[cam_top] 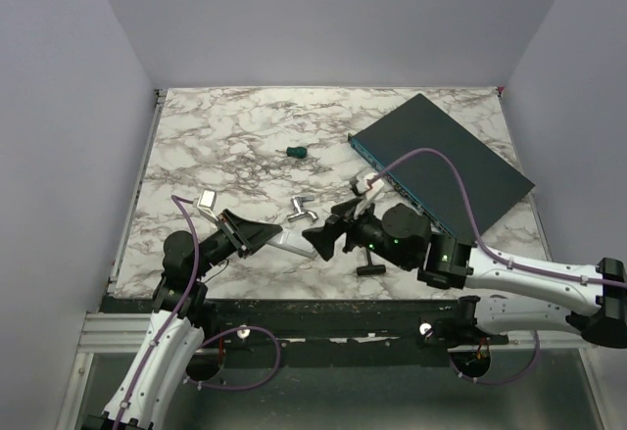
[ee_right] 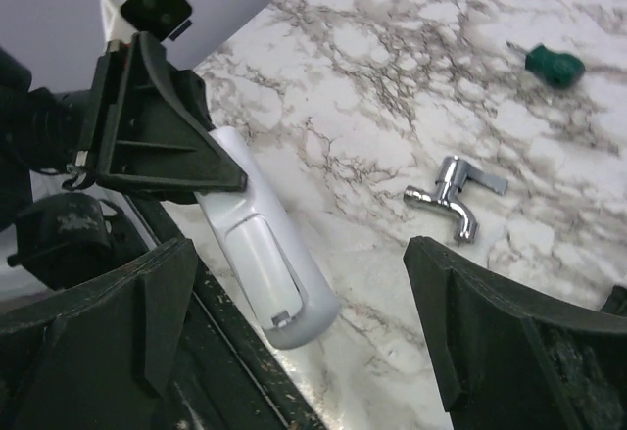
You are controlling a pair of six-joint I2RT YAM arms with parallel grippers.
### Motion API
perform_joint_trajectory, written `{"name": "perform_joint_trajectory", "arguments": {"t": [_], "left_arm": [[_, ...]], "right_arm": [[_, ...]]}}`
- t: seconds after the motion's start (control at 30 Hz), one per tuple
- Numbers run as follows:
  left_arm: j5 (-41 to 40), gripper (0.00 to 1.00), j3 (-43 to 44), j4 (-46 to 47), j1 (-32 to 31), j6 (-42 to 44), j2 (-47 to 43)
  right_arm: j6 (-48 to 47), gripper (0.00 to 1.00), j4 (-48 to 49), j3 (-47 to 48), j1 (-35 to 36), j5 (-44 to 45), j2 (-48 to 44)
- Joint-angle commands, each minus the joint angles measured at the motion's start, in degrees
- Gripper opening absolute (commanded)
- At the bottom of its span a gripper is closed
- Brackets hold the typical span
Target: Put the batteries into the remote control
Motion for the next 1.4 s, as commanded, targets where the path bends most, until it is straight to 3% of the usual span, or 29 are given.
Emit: {"name": "perform_joint_trajectory", "arguments": {"t": [0.0,0.23,0.33,0.9,1.37], "left_arm": [[1.76,0.00,0.29,3.79,-0.04,-2.07,0.38],[1.25,0.00,0.30,4.81,-0.04,-4.84,0.28],[0.86,0.00,0.26,4.81,-0.03,-5.90,0.22],[-1.15,0.00,-0.97,4.27,-0.05,-12.14,-2.10],[-1.19,0.00,-1.72,5.60,-0.03,-13.21,-2.48]], "right_arm": [[21.13,0.99,9.97,-10.57,0.25,10.01,-7.38],[34.21,1.00,26.39,-26.77,0.30,7.93,-18.22],[37.06,1.00,28.02,-29.02,0.25,8.09,-19.24],[45.74,0.99,48.18,-34.39,0.33,4.28,-6.54],[48.21,0.80,59.94,-36.46,0.27,0.21,0.85]]}}
